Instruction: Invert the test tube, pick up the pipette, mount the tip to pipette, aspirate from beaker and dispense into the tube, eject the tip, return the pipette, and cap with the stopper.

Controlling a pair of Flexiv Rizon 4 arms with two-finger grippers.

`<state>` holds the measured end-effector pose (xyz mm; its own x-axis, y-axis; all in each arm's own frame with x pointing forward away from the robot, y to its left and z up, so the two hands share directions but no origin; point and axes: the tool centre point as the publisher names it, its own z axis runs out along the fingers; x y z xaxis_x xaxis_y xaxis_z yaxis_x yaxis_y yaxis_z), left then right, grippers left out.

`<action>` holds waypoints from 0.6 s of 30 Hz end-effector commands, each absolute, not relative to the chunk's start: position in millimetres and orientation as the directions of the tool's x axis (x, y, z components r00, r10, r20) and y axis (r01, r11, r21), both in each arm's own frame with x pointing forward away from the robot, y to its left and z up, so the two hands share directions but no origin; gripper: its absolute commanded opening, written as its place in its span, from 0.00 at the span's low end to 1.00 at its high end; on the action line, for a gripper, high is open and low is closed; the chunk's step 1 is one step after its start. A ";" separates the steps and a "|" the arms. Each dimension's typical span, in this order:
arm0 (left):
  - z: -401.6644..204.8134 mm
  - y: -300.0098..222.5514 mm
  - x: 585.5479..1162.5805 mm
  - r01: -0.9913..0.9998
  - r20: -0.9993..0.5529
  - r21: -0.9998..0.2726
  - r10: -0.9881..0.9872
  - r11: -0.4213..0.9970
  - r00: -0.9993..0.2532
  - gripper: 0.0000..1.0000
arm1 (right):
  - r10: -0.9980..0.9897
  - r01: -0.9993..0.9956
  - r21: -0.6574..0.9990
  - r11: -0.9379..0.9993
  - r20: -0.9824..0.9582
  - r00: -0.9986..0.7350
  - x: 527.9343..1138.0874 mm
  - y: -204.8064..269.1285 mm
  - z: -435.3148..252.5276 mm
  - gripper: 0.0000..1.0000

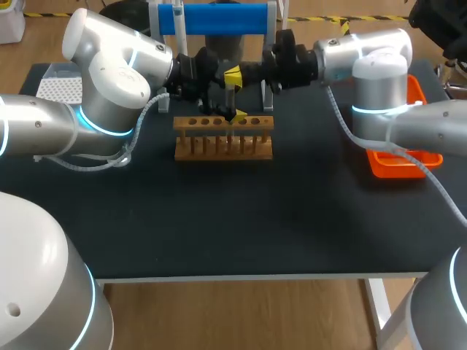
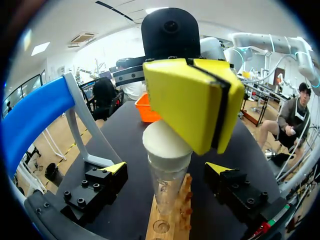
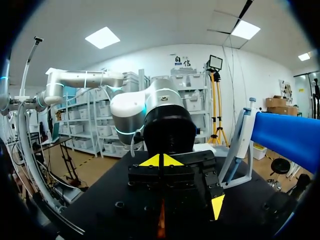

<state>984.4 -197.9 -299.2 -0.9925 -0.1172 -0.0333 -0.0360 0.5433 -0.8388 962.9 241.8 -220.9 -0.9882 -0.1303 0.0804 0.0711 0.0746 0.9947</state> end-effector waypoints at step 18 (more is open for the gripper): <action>-298.7 -197.6 985.5 -0.037 -0.031 -0.838 -0.114 0.545 -0.993 1.00 | -0.128 0.099 0.995 0.023 0.101 -0.987 963.9 241.9 -234.7 0.00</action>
